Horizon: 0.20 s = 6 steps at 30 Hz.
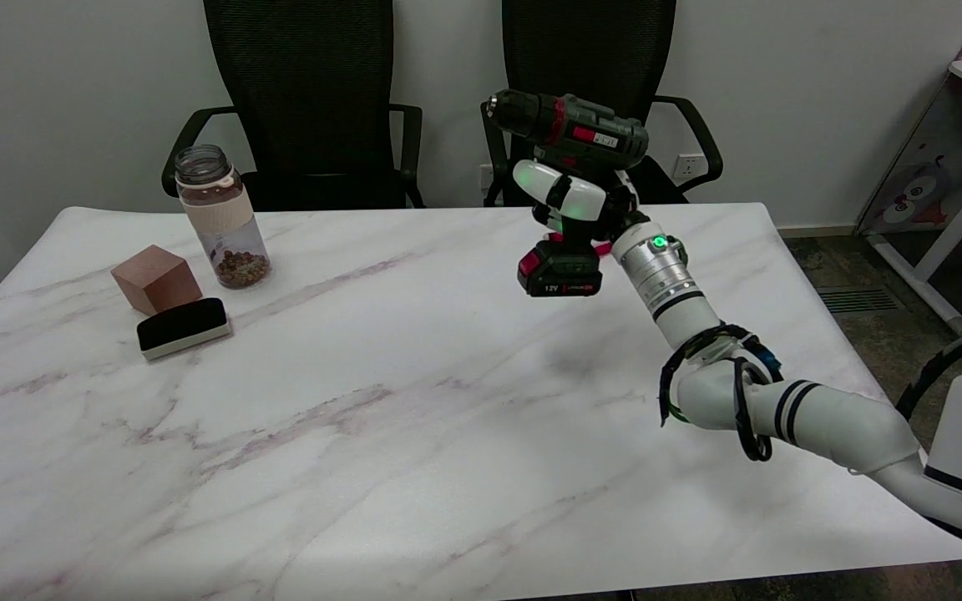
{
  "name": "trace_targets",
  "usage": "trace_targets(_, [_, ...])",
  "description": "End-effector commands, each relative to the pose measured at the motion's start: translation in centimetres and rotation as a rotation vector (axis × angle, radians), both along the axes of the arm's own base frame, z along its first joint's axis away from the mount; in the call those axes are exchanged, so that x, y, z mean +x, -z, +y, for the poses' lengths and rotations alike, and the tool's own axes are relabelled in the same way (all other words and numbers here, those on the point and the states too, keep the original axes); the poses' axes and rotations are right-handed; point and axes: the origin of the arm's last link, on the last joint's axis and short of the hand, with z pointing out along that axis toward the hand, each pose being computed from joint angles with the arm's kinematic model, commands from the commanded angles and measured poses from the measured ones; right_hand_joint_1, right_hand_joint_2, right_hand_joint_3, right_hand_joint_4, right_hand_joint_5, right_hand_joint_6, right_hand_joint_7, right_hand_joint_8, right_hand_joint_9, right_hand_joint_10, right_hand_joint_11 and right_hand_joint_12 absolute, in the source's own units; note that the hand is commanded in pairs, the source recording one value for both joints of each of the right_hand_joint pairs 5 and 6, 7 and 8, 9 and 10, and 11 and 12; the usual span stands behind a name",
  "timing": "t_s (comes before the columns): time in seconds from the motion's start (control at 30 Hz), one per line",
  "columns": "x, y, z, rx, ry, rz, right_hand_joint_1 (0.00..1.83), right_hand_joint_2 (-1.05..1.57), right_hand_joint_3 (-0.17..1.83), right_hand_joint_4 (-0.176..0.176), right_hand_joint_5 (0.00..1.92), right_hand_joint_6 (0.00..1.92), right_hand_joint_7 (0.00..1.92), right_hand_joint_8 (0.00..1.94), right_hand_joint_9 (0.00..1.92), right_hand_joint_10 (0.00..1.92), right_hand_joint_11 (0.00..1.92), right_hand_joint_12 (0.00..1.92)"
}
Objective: Pick up the power screwdriver.
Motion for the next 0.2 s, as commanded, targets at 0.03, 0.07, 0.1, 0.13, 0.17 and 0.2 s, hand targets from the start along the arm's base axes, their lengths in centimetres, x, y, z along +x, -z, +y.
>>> trace_targets(0.03, [-0.9, 0.1, 0.9, -0.010, 0.004, 0.031, 0.87, 0.73, 0.88, 0.176, 1.75, 1.75, 1.75, 1.75, 1.92, 1.92, 1.92, 1.92])
trace_targets(0.07, [-1.1, 0.1, 1.1, -0.009, 0.007, 0.028, 0.87, 0.74, 0.88, 0.176, 1.75, 1.75, 1.75, 1.75, 1.92, 1.92, 1.92, 1.92])
trace_targets(0.1, [-1.4, 0.2, 1.4, -0.007, 0.015, 0.020, 0.87, 0.74, 0.88, 0.176, 1.74, 1.74, 1.74, 1.74, 1.92, 1.92, 1.92, 1.92])
trace_targets(0.13, [-1.7, 0.2, 1.6, -0.004, 0.021, 0.008, 0.87, 0.74, 0.88, 0.176, 1.74, 1.74, 1.74, 1.74, 1.92, 1.92, 1.92, 1.92])
trace_targets(0.17, [-1.8, 0.3, 1.8, -0.003, 0.023, 0.001, 0.87, 0.74, 0.88, 0.176, 1.74, 1.74, 1.74, 1.74, 1.92, 1.92, 1.92, 1.92])
trace_targets(0.2, [-1.9, 0.5, 2.0, 0.000, 0.027, -0.008, 0.87, 0.73, 0.88, 0.176, 1.73, 1.73, 1.73, 1.73, 1.92, 1.92, 1.92, 1.92])
